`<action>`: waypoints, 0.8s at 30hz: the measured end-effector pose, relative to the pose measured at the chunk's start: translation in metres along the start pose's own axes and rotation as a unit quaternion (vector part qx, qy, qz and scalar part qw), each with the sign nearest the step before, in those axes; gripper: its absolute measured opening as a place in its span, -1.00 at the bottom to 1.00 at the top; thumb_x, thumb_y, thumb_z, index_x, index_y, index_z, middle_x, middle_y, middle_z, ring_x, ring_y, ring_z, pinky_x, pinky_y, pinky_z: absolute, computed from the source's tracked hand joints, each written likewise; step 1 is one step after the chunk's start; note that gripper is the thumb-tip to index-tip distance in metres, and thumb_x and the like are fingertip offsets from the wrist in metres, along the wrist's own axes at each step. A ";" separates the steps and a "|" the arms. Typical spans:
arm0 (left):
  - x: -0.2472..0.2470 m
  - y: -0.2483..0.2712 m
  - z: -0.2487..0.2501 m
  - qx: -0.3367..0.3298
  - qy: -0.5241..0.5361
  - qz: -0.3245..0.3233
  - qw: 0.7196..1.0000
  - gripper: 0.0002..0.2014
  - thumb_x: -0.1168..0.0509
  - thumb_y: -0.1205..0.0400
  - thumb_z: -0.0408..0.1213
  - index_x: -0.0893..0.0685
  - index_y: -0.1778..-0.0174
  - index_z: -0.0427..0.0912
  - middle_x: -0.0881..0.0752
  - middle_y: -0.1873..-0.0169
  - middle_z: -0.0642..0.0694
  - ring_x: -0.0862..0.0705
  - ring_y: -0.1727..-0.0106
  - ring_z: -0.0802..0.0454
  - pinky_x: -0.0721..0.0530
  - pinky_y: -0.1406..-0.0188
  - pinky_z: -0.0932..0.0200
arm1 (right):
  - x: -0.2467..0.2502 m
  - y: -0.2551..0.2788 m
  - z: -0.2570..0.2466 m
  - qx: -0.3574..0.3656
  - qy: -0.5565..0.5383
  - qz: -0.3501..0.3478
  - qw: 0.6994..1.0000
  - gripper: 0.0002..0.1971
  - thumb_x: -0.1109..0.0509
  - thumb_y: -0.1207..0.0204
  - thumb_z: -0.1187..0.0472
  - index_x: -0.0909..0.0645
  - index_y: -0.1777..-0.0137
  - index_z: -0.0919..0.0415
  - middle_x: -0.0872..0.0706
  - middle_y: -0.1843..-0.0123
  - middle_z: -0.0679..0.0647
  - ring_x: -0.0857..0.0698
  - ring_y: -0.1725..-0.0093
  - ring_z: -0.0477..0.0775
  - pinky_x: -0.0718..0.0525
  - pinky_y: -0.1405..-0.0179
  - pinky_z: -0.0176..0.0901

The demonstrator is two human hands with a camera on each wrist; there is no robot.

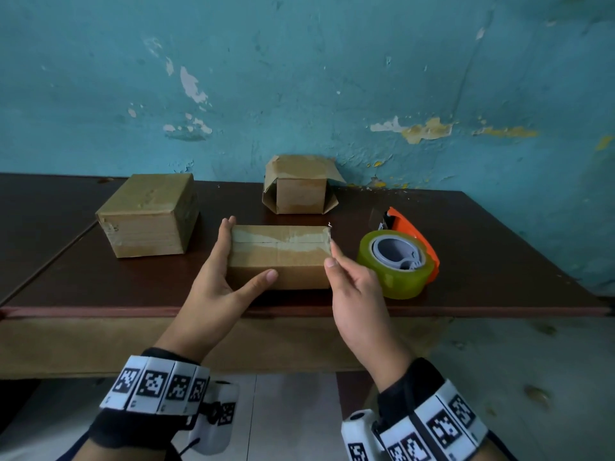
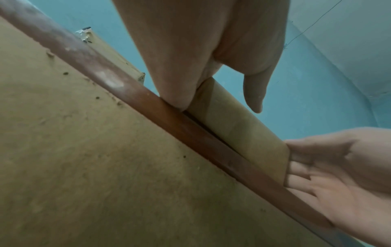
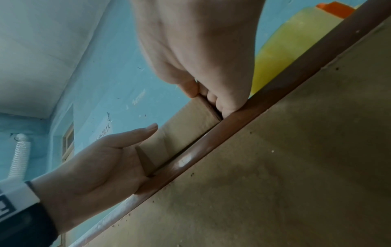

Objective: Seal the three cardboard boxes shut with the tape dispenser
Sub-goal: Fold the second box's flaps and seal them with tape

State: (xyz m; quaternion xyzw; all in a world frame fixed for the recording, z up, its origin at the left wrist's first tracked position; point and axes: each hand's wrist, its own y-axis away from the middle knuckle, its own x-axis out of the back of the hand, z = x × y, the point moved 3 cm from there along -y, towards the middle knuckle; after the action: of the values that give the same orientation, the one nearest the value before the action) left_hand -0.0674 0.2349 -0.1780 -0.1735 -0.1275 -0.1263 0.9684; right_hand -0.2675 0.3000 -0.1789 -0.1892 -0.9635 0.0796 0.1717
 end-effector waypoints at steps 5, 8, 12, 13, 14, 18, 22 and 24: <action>0.001 0.001 -0.004 -0.003 0.001 -0.003 1.000 0.10 -0.55 -0.46 0.05 -0.04 -0.86 0.13 -0.17 -0.78 0.34 -0.15 -0.76 0.42 -0.17 -0.80 0.11 | -0.001 0.002 -0.003 -0.002 -0.014 -0.010 1.000 -0.47 -0.25 -0.84 0.08 -0.32 -0.77 0.12 -0.40 -0.76 -0.09 -0.34 -0.53 -0.49 -0.30 -0.36 -0.79; 0.001 0.000 -0.006 -0.011 -0.007 -0.003 1.000 0.02 -0.51 -0.51 -0.03 -0.07 -0.83 0.20 -0.23 -0.75 0.35 -0.18 -0.70 0.53 -0.19 -0.72 0.30 | -0.001 0.003 -0.004 0.000 -0.024 -0.018 1.000 -0.47 -0.25 -0.84 0.12 -0.30 -0.77 0.17 -0.37 -0.77 -0.06 -0.31 -0.49 -0.55 -0.28 -0.37 -0.80; 0.002 -0.001 -0.010 -0.004 -0.002 -0.006 1.000 -0.01 -0.52 -0.63 -0.31 -0.04 -0.86 0.09 -0.25 -0.75 0.35 -0.20 -0.71 0.48 -0.20 -0.76 0.23 | 0.002 0.003 -0.002 -0.003 -0.006 -0.041 0.999 -0.41 -0.31 -0.81 0.09 -0.25 -0.80 0.11 -0.35 -0.78 -0.09 -0.33 -0.59 -0.44 -0.31 -0.36 -0.78; 0.002 -0.001 -0.011 -0.003 0.001 -0.010 1.000 -0.02 -0.51 -0.64 -0.37 -0.04 -0.86 0.07 -0.26 -0.75 0.34 -0.22 -0.73 0.44 -0.20 -0.79 0.16 | 0.002 0.003 -0.001 -0.004 0.000 -0.041 0.999 -0.38 -0.34 -0.80 0.09 -0.25 -0.80 0.09 -0.37 -0.76 -0.13 -0.33 -0.59 -0.46 -0.32 -0.33 -0.78; 0.002 -0.001 -0.012 -0.003 0.004 -0.014 1.000 -0.02 -0.50 -0.65 -0.43 -0.05 -0.86 0.06 -0.29 -0.75 0.33 -0.24 -0.73 0.41 -0.22 -0.80 0.11 | 0.003 0.004 0.000 -0.003 0.006 -0.035 0.999 -0.36 -0.36 -0.78 0.11 -0.25 -0.81 0.08 -0.44 -0.72 -0.16 -0.37 -0.58 -0.47 -0.35 -0.31 -0.77; 0.002 0.001 -0.014 -0.005 0.030 -0.024 0.999 -0.03 -0.44 -0.64 -0.59 -0.09 -0.86 0.03 -0.35 -0.73 0.27 -0.31 -0.71 0.37 -0.31 -0.76 0.17 | 0.005 0.003 0.004 0.001 0.008 -0.001 1.000 -0.36 -0.38 -0.77 0.18 -0.28 -0.80 0.06 -0.67 -0.50 0.04 -0.47 -0.50 -0.05 -0.54 -0.45 -0.32; 0.005 0.000 -0.013 -0.008 0.055 -0.021 0.998 -0.04 -0.45 -0.62 -0.59 -0.13 -0.85 0.02 -0.41 -0.69 0.28 -0.38 -0.67 0.40 -0.37 -0.65 0.36 | 0.001 0.002 0.007 0.018 0.030 0.000 0.999 -0.34 -0.34 -0.79 0.11 -0.17 -0.83 -0.01 -0.47 -0.70 -0.12 -0.46 -0.55 -0.35 -0.42 -0.48 -0.45; 0.005 -0.001 -0.012 -0.013 0.081 -0.012 0.997 -0.04 -0.48 -0.57 -0.62 -0.20 -0.83 -0.03 -0.48 -0.67 0.20 -0.46 -0.63 0.36 -0.47 -0.59 0.35 | -0.001 0.002 0.008 0.028 0.027 0.008 0.999 -0.32 -0.32 -0.80 0.11 -0.10 -0.84 -0.05 -0.45 -0.72 -0.12 -0.45 -0.59 -0.31 -0.42 -0.55 -0.37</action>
State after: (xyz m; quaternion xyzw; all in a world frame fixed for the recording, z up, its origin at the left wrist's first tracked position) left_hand -0.0608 0.2284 -0.1871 -0.1737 -0.0488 -0.1535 0.9715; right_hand -0.2691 0.3012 -0.1871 -0.1943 -0.9545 0.1029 0.2018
